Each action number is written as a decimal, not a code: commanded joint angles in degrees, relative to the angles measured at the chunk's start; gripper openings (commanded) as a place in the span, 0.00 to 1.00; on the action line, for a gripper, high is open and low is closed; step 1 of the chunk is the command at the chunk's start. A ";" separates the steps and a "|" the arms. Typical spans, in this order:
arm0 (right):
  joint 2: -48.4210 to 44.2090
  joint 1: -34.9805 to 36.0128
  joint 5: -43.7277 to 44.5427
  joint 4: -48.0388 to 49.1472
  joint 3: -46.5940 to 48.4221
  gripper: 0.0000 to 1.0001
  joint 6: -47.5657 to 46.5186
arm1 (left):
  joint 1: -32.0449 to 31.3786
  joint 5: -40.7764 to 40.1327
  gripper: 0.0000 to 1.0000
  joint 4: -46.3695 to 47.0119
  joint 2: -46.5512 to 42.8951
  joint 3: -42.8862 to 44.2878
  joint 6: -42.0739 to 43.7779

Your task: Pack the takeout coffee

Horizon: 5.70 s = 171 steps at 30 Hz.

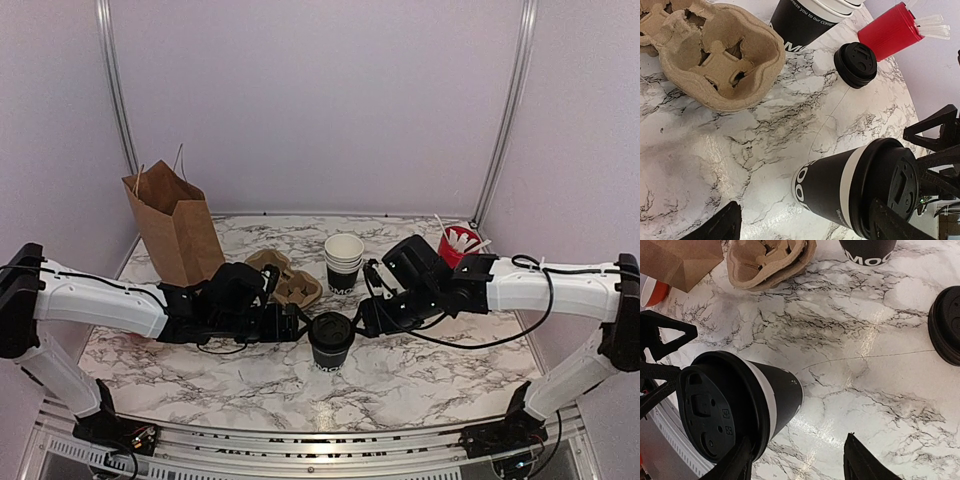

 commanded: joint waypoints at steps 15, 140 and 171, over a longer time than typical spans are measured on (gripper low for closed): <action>3.61 -0.31 0.12 -2.22 0.61 0.59 -0.12 | -0.56 0.84 0.88 -3.92 1.55 2.02 1.30; 8.82 16.65 13.53 -12.24 5.48 0.26 3.16 | -0.74 -3.63 0.87 -18.67 3.55 12.83 4.20; 18.12 8.58 23.68 -20.66 30.86 0.60 -6.90 | 0.19 -8.17 0.88 -18.74 -1.76 8.94 3.22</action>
